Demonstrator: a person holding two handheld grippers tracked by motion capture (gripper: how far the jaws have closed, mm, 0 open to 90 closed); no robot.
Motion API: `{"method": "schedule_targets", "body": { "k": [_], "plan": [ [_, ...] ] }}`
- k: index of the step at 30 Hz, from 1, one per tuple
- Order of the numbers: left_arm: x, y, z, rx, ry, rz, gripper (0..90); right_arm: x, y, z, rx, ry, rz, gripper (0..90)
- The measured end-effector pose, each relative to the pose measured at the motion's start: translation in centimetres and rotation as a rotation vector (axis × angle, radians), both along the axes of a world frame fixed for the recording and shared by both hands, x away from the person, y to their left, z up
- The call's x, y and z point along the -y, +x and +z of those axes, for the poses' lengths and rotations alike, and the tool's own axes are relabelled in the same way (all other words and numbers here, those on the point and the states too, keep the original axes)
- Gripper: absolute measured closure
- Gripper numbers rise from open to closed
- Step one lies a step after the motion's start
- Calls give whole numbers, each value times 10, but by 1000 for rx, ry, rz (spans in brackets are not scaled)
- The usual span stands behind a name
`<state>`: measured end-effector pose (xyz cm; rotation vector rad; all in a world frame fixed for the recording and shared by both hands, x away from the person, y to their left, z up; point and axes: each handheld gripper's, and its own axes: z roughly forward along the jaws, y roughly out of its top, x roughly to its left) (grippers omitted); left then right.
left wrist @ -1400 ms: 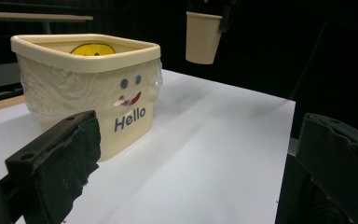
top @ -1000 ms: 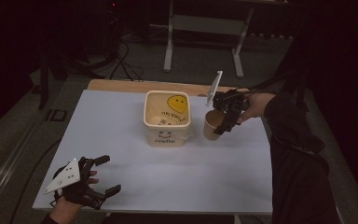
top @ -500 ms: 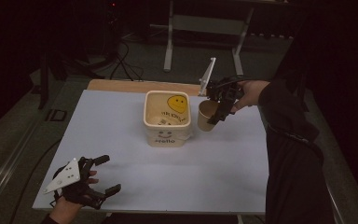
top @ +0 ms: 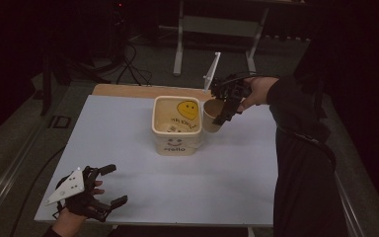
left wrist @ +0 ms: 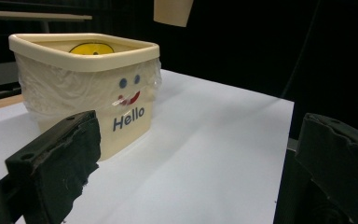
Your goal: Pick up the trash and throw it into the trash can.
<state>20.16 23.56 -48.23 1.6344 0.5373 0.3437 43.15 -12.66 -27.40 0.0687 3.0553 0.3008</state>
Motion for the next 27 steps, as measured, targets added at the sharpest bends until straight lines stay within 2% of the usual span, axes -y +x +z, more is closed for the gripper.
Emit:
{"method": "schedule_targets", "body": {
  "k": [11,27],
  "plan": [
    [-3,0,0,-1,-14,4,8,-9,10,9,-1,22,-24,256],
    [-4,-1,0,-2,-20,2,9,-32,20,16,7,43,-3,255]
  ]
}}
